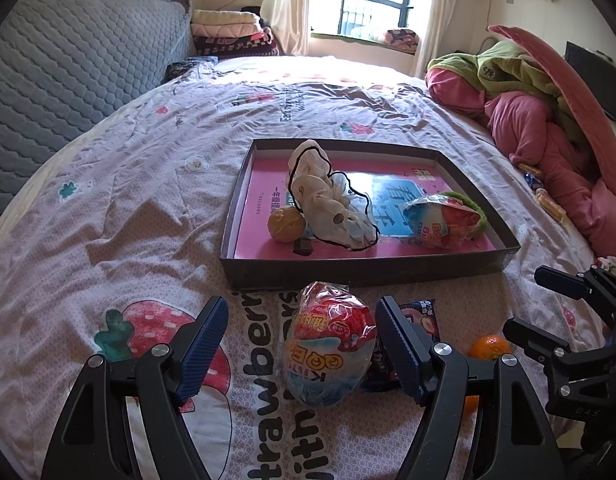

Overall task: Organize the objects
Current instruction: 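Move the left gripper to the Kinder egg bag while the right approaches an orange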

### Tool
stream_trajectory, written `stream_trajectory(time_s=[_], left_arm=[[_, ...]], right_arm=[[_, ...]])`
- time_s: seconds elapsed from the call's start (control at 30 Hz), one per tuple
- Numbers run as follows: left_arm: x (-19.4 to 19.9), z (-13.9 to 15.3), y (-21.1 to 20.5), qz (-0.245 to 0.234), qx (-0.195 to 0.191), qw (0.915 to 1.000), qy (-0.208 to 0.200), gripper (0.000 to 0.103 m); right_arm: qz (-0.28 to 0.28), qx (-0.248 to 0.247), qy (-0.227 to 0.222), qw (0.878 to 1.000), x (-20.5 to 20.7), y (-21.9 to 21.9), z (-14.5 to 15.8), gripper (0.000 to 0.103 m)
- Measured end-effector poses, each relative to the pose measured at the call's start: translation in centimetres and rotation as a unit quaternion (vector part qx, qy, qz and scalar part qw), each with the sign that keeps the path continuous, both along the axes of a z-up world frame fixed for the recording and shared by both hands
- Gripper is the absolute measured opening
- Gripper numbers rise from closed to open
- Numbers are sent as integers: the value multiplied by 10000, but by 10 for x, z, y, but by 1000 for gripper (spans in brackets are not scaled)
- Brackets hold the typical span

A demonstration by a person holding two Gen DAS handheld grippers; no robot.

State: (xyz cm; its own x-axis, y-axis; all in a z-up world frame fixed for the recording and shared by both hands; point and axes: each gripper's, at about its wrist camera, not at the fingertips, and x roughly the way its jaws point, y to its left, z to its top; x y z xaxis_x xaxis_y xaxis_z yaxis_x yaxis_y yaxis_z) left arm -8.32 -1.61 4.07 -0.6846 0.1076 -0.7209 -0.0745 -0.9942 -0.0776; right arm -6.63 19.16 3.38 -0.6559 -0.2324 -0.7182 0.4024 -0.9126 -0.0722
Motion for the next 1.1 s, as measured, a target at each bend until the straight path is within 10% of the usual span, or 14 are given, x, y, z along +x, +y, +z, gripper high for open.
stream_trajectory(time_s=[1.1], left_arm=[[5, -16, 12, -317, -386, 9986, -175, 77]], right_arm=[[453, 262, -585, 9969, 14, -1, -27, 69]])
